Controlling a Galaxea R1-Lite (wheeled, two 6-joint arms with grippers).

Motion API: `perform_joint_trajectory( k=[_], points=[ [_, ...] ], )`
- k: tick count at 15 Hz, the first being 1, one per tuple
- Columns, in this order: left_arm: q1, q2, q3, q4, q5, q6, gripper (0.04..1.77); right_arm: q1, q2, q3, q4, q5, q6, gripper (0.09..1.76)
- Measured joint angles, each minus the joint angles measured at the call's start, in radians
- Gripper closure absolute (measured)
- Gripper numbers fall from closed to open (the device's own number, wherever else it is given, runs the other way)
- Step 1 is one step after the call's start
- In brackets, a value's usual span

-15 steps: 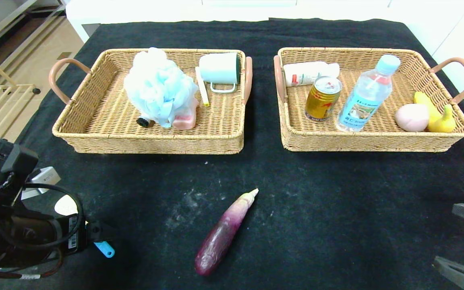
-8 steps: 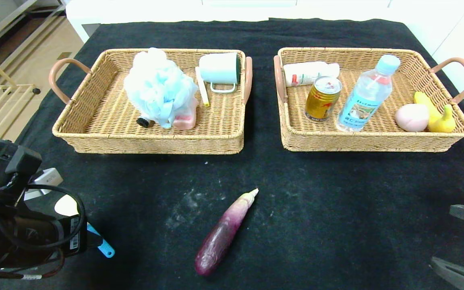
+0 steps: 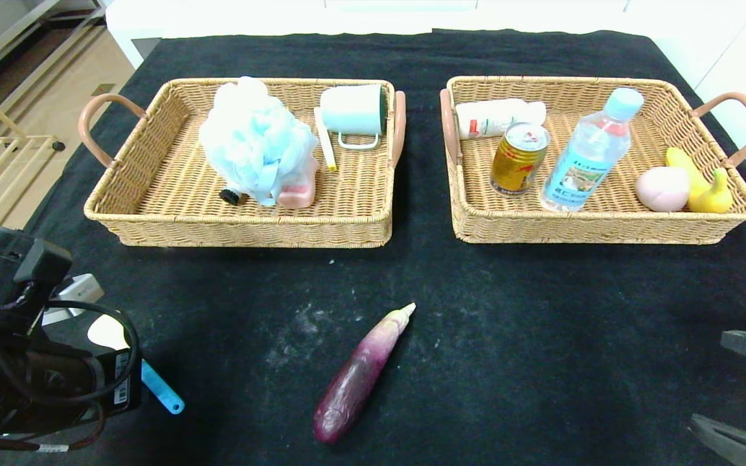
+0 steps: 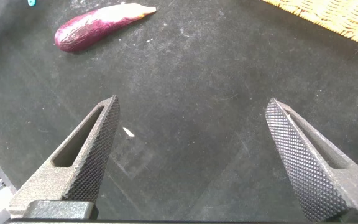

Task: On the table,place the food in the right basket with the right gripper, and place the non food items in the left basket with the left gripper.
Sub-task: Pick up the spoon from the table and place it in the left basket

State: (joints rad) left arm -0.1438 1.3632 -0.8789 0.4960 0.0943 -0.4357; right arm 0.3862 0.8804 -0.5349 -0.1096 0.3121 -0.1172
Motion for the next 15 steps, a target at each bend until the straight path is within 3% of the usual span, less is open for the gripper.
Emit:
perform_joint_trajectory(
  k=[5,10,15],
  points=[
    [-0.001,-0.006,-0.001,0.003,0.001,0.003,1.7,0.0,0.0,0.0,0.0,0.0,0.0,0.14],
    [0.001,-0.015,0.001,0.005,0.001,-0.005,0.99,-0.001,0.0,-0.002,0.0,0.0,0.0,0.14],
    [0.064,-0.02,-0.009,0.001,-0.001,-0.006,0.57,-0.001,0.0,-0.001,0.0,0.0,0.0,0.14]
  ],
)
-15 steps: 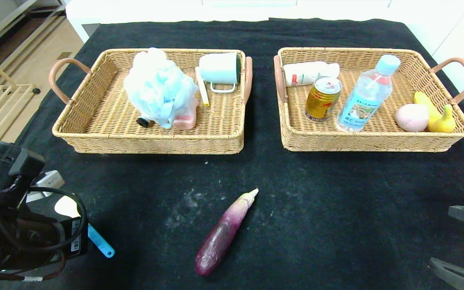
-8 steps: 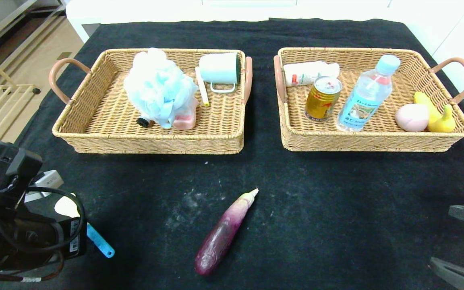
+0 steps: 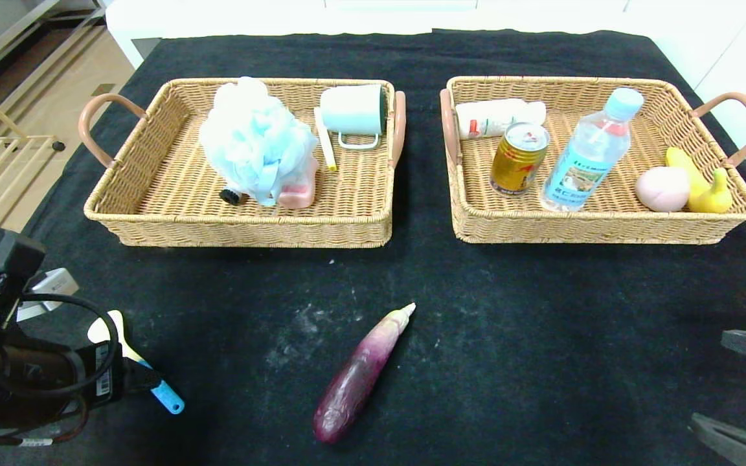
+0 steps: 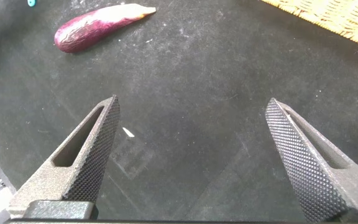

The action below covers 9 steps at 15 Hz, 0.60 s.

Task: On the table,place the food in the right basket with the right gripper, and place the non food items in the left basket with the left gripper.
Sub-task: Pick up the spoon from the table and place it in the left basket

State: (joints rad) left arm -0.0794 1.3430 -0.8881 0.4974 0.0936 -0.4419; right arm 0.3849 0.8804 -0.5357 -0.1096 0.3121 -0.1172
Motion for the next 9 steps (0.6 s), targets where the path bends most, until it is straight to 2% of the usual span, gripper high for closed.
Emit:
perform_joint_trajectory(
  k=[4,9],
  points=[
    [0.009,0.016,0.001,-0.021,-0.008,-0.001,0.38,0.001,0.0,0.0,0.0,0.0,0.0,0.14],
    [0.012,0.041,0.012,-0.066,-0.036,-0.002,0.25,0.001,0.0,0.001,0.0,0.0,0.0,0.14]
  ],
)
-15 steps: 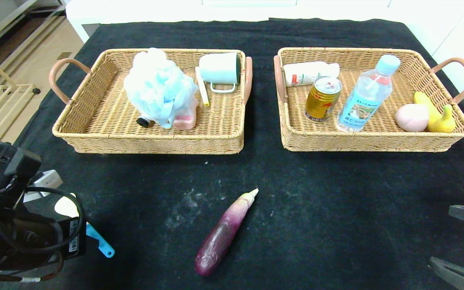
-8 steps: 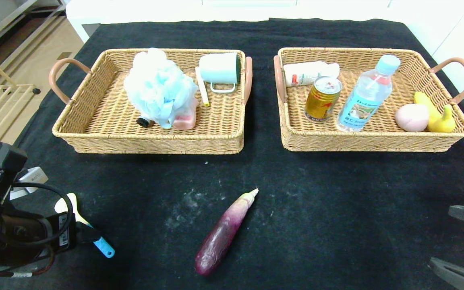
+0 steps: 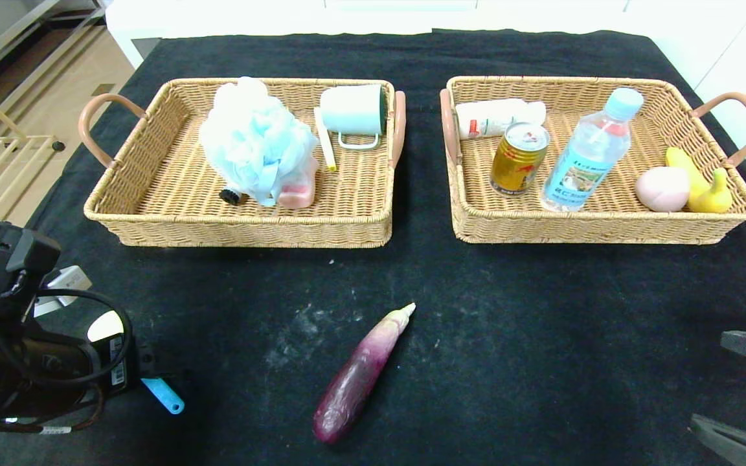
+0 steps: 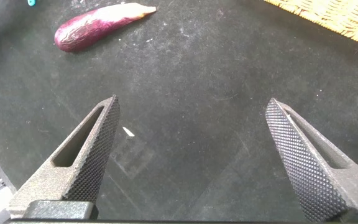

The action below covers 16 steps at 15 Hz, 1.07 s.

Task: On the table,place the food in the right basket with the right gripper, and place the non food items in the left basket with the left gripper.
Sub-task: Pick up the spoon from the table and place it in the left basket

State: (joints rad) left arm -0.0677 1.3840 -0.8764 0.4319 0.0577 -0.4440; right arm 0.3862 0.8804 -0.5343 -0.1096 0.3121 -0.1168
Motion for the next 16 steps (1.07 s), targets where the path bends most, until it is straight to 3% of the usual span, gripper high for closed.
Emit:
perform_joint_trajectory(
  k=[5,9,12,13,14,16],
  points=[
    [0.008,0.009,0.006,-0.001,-0.036,0.0,0.18,0.0,0.0,0.0,0.0,0.0,0.0,0.14],
    [0.01,0.015,0.007,0.0,-0.036,0.0,0.73,0.0,0.0,0.002,0.0,0.0,-0.001,0.14],
    [0.01,0.017,0.007,0.0,-0.036,0.0,1.04,0.001,0.0,0.004,0.0,0.0,-0.001,0.14],
    [0.01,0.018,0.007,0.0,-0.037,0.0,1.44,0.001,0.0,0.005,0.0,0.0,0.0,0.14],
    [0.009,0.018,0.007,0.0,-0.038,0.0,1.63,0.001,0.0,0.005,0.0,0.0,0.0,0.14],
    [0.009,0.017,0.007,0.0,-0.037,0.0,1.61,0.001,0.0,0.005,0.0,0.001,0.0,0.14]
  ],
)
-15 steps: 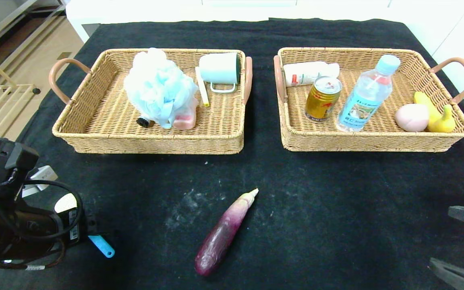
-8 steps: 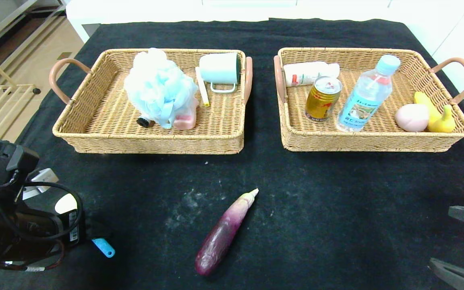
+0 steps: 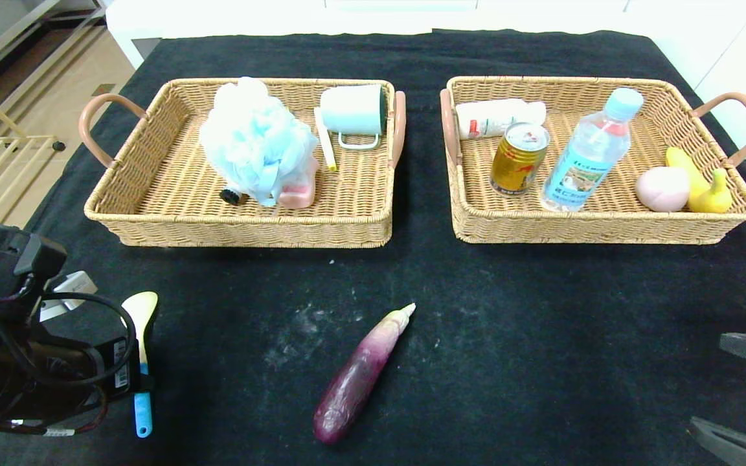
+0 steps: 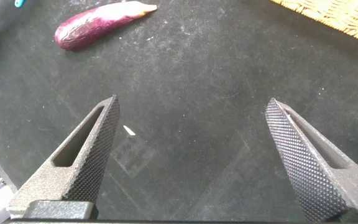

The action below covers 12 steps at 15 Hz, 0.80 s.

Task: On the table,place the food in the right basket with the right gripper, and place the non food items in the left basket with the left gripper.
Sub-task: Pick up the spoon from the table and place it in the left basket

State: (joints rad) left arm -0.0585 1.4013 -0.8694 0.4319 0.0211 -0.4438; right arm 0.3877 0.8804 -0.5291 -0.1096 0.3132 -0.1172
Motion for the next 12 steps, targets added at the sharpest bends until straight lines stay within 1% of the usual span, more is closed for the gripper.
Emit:
perform_joint_trajectory(
  k=[9,12],
  points=[
    [0.0,-0.004,0.013,0.0,0.003,0.0,1.61,0.0,0.0,0.001,0.0,0.0,0.0,0.14],
    [0.0,-0.042,0.016,0.01,0.003,0.002,1.61,0.0,0.0,0.002,0.0,0.0,0.0,0.14]
  ],
)
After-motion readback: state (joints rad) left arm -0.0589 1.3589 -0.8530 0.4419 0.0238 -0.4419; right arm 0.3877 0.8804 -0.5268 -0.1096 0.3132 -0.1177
